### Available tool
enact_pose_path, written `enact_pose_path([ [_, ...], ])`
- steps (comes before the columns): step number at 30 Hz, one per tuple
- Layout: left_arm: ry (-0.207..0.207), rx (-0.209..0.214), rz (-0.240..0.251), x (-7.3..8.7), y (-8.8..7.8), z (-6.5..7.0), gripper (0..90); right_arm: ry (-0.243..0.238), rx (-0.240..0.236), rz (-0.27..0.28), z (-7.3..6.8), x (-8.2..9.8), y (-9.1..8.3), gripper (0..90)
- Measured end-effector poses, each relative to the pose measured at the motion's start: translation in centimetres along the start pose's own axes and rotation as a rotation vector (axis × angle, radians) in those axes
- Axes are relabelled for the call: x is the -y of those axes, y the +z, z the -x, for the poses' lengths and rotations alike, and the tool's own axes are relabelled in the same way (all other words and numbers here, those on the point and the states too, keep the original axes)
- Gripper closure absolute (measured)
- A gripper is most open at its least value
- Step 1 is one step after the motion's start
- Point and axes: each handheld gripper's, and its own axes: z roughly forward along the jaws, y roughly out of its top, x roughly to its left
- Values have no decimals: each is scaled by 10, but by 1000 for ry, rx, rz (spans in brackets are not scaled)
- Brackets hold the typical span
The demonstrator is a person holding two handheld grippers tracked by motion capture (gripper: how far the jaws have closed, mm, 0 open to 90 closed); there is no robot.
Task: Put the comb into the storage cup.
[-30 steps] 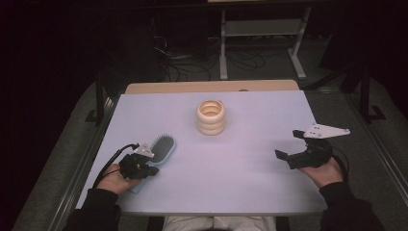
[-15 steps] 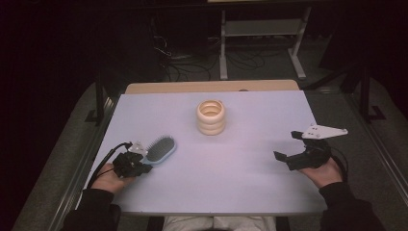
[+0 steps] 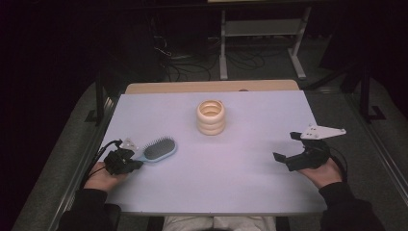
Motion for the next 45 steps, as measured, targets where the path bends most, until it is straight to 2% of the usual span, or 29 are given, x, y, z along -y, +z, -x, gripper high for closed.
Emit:
enact_pose_path([
  [5, -30, -9, 11, 3, -5, -7, 900, -1, -2, -6, 0, 0, 1, 0],
  [19, -45, -58, 11, 7, -12, -15, 900, -6, -8, -10, 0, 0, 1, 0],
  [22, -28, -59, 7, 7, -16, -13, 900, -4, -6, -11, -1, 0, 1, 0],
  [25, -7, -54, 24, 6, -26, -11, 900, -6, -1, -16, -1, 1, 1, 0],
  [28, 25, -32, 68, 6, -39, -13, 900, -7, -5, -14, -1, 0, 1, 0],
  [33, 62, -31, 139, 4, -58, -21, 900, -9, -50, 8, -3, 0, 0, 0],
  [34, 70, -20, 152, 2, -61, -23, 896, -11, -52, 8, -3, 0, 0, 0],
  [36, 85, 1, 168, -1, -67, -27, 798, -11, -50, 6, -3, 0, 0, 0],
  [39, 123, 28, 182, -8, -74, -29, 747, -9, -48, 5, -3, 0, 0, 0],
  [43, 181, 88, 181, -21, -81, -28, 564, -9, -46, -1, -2, 0, 1, 0],
  [45, 196, 119, 163, -28, -81, -27, 488, -8, -48, -5, -2, 0, 2, 0],
])
